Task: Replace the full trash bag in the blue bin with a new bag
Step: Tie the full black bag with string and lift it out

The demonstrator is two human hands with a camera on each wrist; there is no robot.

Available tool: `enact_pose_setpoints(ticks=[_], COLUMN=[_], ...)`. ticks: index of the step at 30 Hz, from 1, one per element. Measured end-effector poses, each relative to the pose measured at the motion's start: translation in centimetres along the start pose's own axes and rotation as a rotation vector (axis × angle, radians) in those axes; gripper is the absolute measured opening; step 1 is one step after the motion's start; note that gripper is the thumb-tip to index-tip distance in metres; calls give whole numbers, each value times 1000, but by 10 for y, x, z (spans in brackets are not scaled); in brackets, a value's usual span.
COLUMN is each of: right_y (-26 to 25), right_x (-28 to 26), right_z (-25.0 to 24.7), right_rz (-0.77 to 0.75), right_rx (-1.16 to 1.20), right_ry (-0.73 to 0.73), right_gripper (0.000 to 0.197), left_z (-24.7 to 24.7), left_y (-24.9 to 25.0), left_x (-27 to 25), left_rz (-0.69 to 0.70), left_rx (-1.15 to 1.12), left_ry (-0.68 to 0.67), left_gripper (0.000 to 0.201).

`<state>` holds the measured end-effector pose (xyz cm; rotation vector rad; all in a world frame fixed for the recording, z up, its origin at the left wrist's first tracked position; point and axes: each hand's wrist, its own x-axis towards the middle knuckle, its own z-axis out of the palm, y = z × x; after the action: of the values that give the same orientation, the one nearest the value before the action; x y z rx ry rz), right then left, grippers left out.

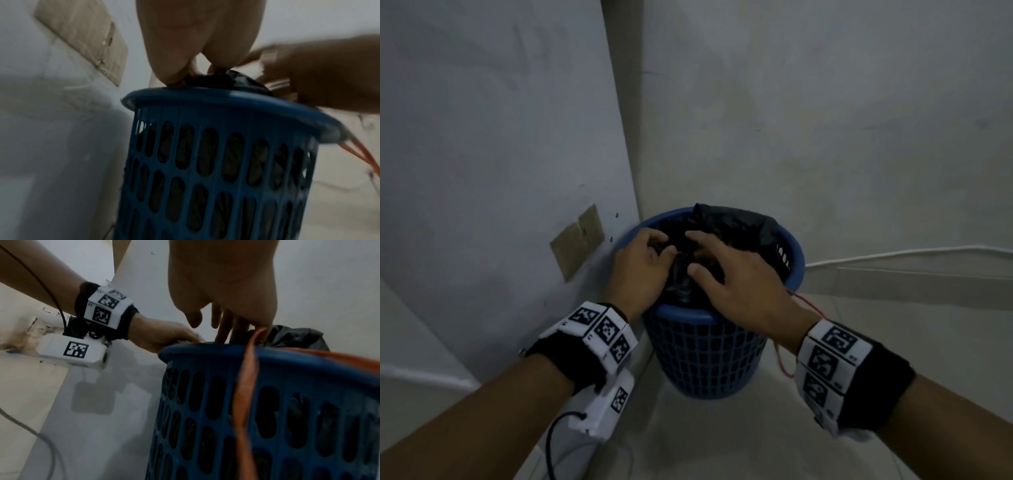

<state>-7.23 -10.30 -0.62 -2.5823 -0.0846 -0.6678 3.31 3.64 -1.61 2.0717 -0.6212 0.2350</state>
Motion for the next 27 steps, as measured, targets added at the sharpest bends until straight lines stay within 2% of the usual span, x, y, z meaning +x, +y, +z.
enact_pose_setpoints(ticks=[2,4,7,9,13,16,20,24,27], right_y=[6,10,13,13,11,18,26,7,-17], right_x=[-3,-9,-17,-19,-21,-20,-15,-4,13], right_z=[6,6,4,3,-4,-8,-9,-12,-12], right_rz=[70,142,224,268,324,344,355,224,154], right_rx=[-121,-191,-227,-231,-243,-241,-209,-144,103], right_ry=[-75,-138,-180,-169,-179,-163,-70,147,72], right_gripper=[57,61,65,67,75,83,86,73,77], left_z=[-2,-6,-9,-8,-9,-15,-26,-33,-41], left_y=[-1,-3,1,5,10,10,23,39,43], left_x=[6,13,16,16,16,18,17,15,10], left_rz=[-86,-190,-303,-296,-275,-244,-183,-219,-113], left_rx=[-66,-99,15,119,140,-29,-262,-473,-474], left_ry=[22,3,-84,-163,-234,-126,0,3,-45], left_gripper=[16,30,46,43,26,19,25,27,23])
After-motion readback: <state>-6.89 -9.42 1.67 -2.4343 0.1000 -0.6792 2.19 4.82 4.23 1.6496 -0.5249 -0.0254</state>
